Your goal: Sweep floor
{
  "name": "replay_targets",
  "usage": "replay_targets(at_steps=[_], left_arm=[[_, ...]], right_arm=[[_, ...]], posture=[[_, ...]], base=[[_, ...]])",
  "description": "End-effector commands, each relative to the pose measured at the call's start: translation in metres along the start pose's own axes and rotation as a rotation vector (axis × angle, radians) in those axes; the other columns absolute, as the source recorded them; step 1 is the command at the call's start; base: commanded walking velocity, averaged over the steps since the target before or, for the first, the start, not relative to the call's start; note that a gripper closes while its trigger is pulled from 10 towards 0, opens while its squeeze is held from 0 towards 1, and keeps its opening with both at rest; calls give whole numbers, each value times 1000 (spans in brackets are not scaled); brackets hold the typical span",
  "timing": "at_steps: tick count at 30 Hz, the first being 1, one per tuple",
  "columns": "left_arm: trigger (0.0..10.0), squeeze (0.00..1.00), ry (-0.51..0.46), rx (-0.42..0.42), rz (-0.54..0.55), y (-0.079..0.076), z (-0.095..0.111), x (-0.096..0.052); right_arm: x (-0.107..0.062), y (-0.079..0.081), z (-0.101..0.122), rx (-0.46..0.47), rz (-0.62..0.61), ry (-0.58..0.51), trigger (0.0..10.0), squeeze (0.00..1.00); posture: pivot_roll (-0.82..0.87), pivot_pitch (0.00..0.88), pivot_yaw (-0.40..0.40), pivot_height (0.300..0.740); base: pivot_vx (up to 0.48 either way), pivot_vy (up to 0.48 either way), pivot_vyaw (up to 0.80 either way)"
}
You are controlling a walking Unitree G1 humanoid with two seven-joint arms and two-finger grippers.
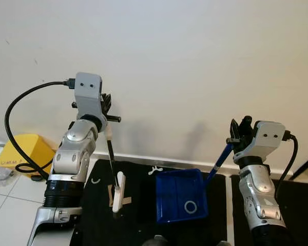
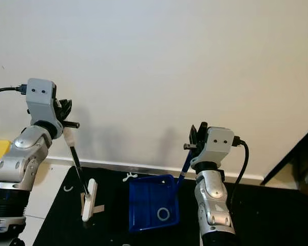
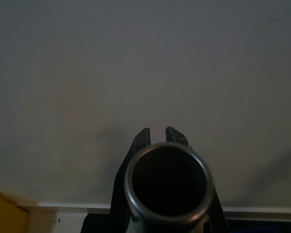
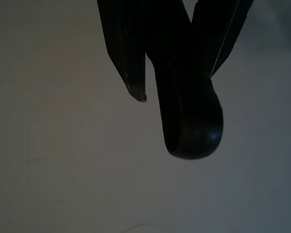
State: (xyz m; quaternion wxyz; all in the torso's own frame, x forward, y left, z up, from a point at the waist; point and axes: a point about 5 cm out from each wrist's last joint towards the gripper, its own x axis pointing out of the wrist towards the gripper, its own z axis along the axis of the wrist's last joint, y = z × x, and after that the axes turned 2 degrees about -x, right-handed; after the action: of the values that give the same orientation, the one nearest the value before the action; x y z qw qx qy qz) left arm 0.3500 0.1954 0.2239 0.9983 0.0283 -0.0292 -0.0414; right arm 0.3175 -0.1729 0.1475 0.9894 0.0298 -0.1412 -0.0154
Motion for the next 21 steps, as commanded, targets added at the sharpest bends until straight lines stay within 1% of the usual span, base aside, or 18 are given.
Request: replay_targets(at_steps=[1, 8, 16, 17, 20, 21], left_arm=[[10000, 0, -38, 7, 10, -1, 7, 2], [10000, 0, -33, 1, 39, 3, 4, 2], [10000, 0, -34, -18, 45, 1, 2, 1], [10000, 0, -35, -25, 45, 0, 1, 1], [10000, 0, -53, -87, 46, -2, 0, 0], [10000, 0, -53, -87, 46, -2, 0, 0]], right_arm=[[1, 2, 4, 3, 0, -33, 10000, 0], [2, 3, 5, 1, 11, -35, 10000, 0], [3, 3, 5, -1, 21, -34, 10000, 0], [4, 3, 5, -3, 22, -34, 10000, 0], [5, 4, 7, -20, 38, -37, 10000, 0], [5, 4, 7, -20, 38, -37, 10000, 0]], posture=[[1, 142, 171, 740], [-3, 141, 158, 740], [-7, 139, 148, 740], [-7, 139, 148, 740], [-17, 136, 133, 740], [-17, 136, 133, 740]], base=[[0, 0, 0], [0, 0, 0], [0, 0, 0], [0, 0, 0], [0, 0, 0], [0, 0, 0]])
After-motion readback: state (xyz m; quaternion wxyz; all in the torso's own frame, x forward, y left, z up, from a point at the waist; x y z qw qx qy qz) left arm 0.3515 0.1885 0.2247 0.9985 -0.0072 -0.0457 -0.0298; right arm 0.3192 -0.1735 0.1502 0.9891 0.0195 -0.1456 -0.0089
